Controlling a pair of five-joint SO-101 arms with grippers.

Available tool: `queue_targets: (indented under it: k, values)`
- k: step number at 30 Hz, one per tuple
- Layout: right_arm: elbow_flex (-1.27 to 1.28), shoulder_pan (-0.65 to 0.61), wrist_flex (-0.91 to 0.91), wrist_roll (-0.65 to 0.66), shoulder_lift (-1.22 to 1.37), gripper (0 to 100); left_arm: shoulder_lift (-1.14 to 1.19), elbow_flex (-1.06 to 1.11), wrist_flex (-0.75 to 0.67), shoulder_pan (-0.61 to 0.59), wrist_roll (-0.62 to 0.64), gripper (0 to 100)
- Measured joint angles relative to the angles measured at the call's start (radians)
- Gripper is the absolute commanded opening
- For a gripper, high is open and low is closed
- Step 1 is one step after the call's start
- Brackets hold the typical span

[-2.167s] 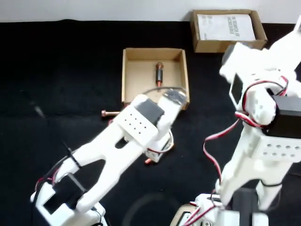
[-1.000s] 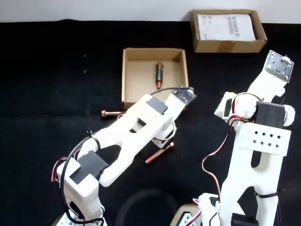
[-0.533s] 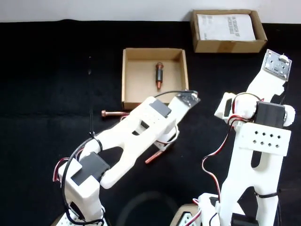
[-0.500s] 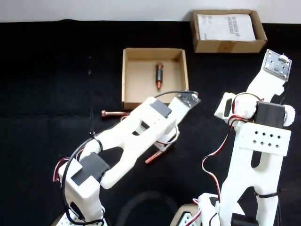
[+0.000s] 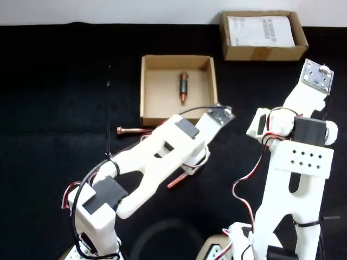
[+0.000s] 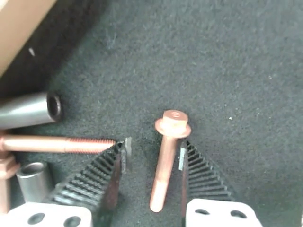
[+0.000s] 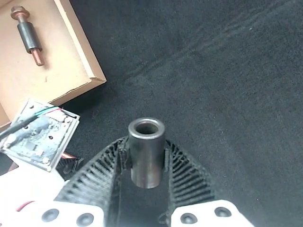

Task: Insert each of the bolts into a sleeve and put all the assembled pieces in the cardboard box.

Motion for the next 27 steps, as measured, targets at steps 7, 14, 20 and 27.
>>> queue_targets:
  k: [7,14,20,27]
  values:
    - [0.0,0.0,-0.005,0.0,0.0,0.7,0.077,-0.002,0.0,0.0,0.0,18]
    - [0.0,0.0,-0.005,0.0,0.0,0.7,0.124,-0.035,0.002,-0.005,0.0,18]
    - [0.0,0.0,-0.005,0.0,0.0,0.7,0.135,-0.08,0.049,-0.003,0.0,13]
    - [0.0,0.0,-0.005,0.0,0.0,0.7,0.149,-0.166,0.114,-0.002,0.0,1]
